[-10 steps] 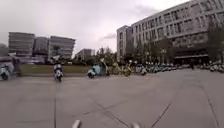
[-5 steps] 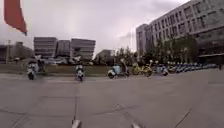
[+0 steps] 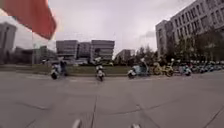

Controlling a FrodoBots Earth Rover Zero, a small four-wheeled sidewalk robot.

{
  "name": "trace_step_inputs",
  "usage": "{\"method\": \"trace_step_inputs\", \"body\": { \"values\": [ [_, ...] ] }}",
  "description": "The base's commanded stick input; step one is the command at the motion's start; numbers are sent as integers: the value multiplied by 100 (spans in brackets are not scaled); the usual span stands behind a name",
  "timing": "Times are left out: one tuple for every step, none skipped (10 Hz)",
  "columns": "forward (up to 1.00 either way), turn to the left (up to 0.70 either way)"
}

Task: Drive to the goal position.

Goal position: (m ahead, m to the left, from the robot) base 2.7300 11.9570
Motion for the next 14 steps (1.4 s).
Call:
{"method": "trace_step_inputs", "body": {
  "values": [
    [0,70],
    [0,70],
    [0,70],
    [0,70],
    [0,70],
    [0,70],
    [0,70],
    [0,70],
    [0,70],
    [0,70],
    [0,70],
    [0,70],
    [0,70],
    [0,70]
  ]
}}
